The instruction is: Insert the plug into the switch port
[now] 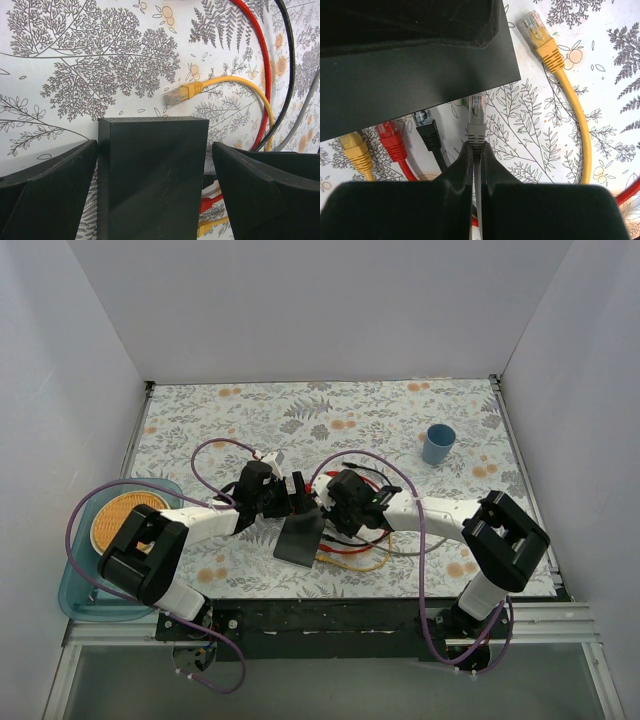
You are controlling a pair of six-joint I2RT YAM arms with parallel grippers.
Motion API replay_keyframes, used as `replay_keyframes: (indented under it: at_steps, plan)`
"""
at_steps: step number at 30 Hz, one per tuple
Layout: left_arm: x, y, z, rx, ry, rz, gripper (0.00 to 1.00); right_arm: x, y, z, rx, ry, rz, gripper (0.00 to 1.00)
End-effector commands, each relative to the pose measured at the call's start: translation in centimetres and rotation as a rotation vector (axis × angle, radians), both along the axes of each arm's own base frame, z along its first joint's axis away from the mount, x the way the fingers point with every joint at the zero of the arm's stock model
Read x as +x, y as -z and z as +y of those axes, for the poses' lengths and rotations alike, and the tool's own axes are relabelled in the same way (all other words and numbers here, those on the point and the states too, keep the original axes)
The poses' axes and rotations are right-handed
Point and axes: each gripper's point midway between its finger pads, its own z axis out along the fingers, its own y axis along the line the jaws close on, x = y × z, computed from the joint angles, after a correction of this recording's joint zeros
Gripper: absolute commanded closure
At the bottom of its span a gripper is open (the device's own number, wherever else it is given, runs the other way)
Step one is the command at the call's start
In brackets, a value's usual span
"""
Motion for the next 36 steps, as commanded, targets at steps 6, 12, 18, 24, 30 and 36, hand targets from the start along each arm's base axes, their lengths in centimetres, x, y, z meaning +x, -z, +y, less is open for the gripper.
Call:
replay_keyframes:
  at_steps: [6, 12, 18, 24, 30, 36]
  plan:
    - [0.2, -0.4, -0.5, -0.02, 0.023, -0.023, 0.02, 0.8, 0.4, 0.7, 0.01, 0.017, -0.038, 0.99]
    - [0.2, -0.2, -0.7, -0.025, 0.034, -0.019, 0.02, 1.1, -0.3, 1.5, 0.039, 0.016, -0.042, 0.99]
    - [0.1, 0.0, -0.8, -0.026, 0.045, -0.018, 0.02, 0.7, -0.1, 2.2, 0.054, -0.015, -0.033, 0.99]
    - [0.2, 0.0, -1.0, -0.024, 0.07, -0.036, 0.02, -0.2, -0.7, 2.8, 0.093, -0.066, -0.07, 0.99]
    - [0.2, -0.8, -1.6, -0.047, 0.111, -0.068, 0.02, -0.3, -1.4, 3.3, 0.105, -0.091, -0.101, 0.99]
    - [0.6, -0.6, -1.5, -0.024, 0.115, -0.08, 0.02, -0.2, -1.2, 2.9, 0.081, -0.073, -0.111, 0.99]
